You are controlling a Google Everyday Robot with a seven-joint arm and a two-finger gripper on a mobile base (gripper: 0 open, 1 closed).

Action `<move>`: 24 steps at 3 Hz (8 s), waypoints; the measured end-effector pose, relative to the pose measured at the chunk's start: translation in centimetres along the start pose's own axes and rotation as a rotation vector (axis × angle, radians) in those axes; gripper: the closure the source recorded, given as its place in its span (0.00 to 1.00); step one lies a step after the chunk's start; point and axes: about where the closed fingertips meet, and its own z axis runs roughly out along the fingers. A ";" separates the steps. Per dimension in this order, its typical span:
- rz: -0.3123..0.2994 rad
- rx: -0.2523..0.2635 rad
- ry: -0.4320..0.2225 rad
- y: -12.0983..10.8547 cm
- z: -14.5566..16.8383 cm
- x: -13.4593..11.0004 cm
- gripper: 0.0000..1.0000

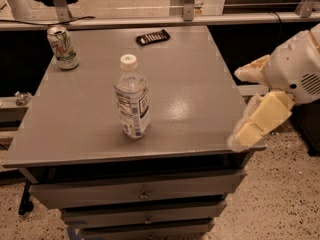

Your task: Move blue plastic bottle near rxbar chocolate

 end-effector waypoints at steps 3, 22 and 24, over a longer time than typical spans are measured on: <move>0.036 -0.105 -0.285 2.3 3.2 -6.8 0.00; 0.177 0.457 -0.814 -37.2 6.8 -10.7 1.00; 0.202 0.459 -0.763 -41.6 11.9 -12.3 1.00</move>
Offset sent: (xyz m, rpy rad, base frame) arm 0.0039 0.0514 -0.0043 0.1947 0.0061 0.0230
